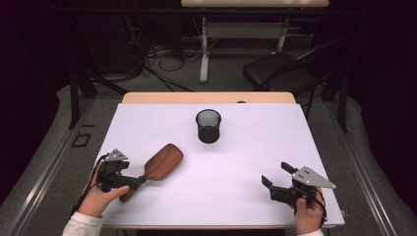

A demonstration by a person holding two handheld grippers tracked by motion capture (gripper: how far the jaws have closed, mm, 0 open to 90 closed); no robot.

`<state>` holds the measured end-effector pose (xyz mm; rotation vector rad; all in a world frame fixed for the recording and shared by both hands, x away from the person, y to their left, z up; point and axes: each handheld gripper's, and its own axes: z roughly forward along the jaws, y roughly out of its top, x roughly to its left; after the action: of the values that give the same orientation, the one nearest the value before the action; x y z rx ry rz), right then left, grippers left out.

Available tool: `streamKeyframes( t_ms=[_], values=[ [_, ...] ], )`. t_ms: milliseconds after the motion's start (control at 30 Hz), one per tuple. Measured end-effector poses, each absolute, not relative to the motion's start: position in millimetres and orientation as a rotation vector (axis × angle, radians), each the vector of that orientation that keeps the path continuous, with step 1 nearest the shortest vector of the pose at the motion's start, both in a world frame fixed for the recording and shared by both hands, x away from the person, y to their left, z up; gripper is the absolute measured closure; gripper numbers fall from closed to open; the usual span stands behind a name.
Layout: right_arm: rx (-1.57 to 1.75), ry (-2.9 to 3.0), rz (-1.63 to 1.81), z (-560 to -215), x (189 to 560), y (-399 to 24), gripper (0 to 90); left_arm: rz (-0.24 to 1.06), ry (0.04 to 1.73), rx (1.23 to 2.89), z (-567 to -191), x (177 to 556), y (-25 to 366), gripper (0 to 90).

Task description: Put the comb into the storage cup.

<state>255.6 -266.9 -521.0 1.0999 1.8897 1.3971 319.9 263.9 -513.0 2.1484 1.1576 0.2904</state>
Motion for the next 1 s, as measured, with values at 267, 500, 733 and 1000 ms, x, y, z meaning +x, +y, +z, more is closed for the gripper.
streamKeyframes(
  t_ms=[267,500,733,1000],
  values=[
    [1.106,1.888,1.396,-521.4,255.7,-266.9,13.8,0.261,1.143,2.166,-511.2,324.3,260.3,0.6],
    [1.116,1.893,1.396,-521.5,255.3,-266.6,13.8,0.313,1.078,2.300,-507.8,327.0,253.3,0.6],
    [1.111,1.894,1.393,-522.0,255.9,-266.2,13.8,0.342,1.055,2.364,-503.8,329.2,249.8,0.6],
    [1.116,1.903,1.386,-522.2,256.1,-266.1,13.8,0.308,1.048,2.423,-502.4,332.3,247.5,0.7]
  ],
)
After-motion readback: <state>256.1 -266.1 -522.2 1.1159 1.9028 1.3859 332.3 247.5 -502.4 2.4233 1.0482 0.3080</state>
